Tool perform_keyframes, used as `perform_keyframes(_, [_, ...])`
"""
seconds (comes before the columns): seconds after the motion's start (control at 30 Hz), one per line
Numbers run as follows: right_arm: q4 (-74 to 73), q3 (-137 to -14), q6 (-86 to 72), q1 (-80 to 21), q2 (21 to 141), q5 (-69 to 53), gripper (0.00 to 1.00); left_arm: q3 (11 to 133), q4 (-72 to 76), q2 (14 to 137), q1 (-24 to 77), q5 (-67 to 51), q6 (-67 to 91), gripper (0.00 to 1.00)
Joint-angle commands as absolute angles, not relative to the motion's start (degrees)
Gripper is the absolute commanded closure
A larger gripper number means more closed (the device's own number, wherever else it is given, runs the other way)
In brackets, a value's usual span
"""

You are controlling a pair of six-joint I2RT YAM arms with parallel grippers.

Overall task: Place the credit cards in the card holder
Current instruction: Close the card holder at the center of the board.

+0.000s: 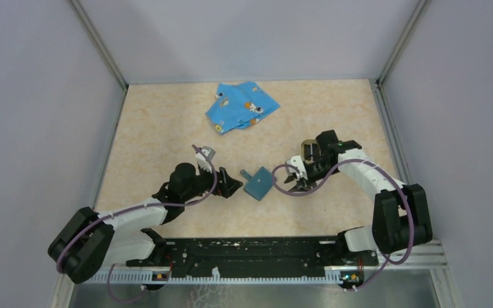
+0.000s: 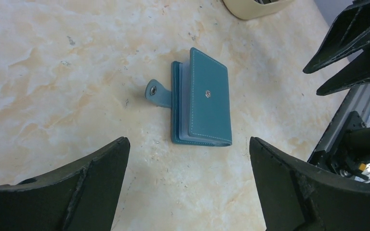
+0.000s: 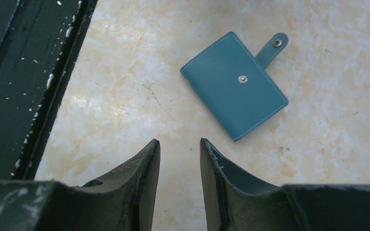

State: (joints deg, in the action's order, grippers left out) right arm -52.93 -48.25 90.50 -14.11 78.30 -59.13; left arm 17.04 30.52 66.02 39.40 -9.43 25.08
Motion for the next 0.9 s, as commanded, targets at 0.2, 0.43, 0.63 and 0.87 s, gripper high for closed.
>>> perform_keyframes(0.2, [-48.30, -60.44, 93.27, -21.73, 82.48, -52.50, 0.62, 15.59, 38.71, 68.30, 30.19, -23.05, 29.20, 0.01])
perform_keyframes(0.43, [-42.56, -60.04, 91.07, -25.64, 86.88, -49.55, 0.66, 15.33, 41.75, 72.01, 28.62, -26.03, 25.65, 0.05])
perform_keyframes(0.63, [-38.54, -54.01, 90.49, -25.71, 85.94, -47.29, 0.65, 15.06, 45.92, 77.15, 27.49, -29.39, 19.18, 0.08])
perform_keyframes(0.87, [-36.68, -54.04, 86.97, -25.67, 86.03, -46.44, 0.66, 23.54, 36.32, 85.46, 24.94, -35.43, 15.10, 0.26])
